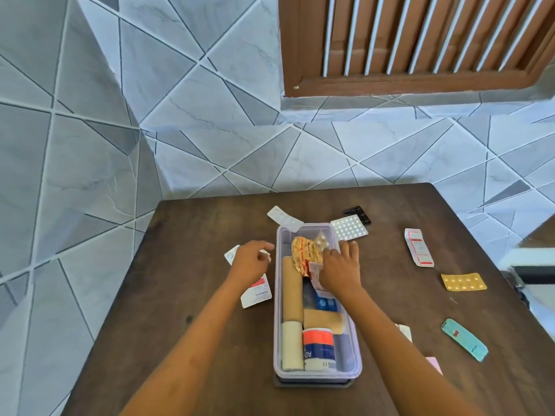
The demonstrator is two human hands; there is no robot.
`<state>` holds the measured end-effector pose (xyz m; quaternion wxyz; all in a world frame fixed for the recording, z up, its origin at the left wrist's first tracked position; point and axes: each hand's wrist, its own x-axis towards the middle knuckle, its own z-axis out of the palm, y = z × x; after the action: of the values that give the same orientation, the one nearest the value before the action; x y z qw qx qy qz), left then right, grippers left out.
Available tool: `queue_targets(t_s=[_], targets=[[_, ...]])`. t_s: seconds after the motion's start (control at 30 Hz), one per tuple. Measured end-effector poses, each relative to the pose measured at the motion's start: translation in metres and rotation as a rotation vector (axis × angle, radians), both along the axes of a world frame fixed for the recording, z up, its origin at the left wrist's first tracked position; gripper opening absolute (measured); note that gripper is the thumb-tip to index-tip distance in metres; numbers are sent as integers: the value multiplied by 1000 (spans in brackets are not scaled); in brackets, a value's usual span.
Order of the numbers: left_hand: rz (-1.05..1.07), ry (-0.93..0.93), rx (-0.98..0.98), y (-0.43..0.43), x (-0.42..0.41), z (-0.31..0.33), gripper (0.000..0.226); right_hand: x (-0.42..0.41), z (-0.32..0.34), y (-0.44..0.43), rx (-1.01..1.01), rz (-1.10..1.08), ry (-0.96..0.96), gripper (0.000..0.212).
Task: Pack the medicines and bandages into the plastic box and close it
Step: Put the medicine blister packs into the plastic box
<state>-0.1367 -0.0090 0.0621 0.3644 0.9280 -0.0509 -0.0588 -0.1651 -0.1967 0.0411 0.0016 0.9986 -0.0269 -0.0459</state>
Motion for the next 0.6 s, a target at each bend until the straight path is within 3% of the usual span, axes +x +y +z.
queue_targets(t_s=[0.23,0.37,0.6], targets=[[118,33,-21,47,9,-15,32,-10,-22,7,-103,68,-25,61],[154,66,-29,62,11,-21,31,-7,-8,12,-82,55,-59,45],[84,57,-47,51,9,-32,30,-19,-15,25,213,90,259,60]])
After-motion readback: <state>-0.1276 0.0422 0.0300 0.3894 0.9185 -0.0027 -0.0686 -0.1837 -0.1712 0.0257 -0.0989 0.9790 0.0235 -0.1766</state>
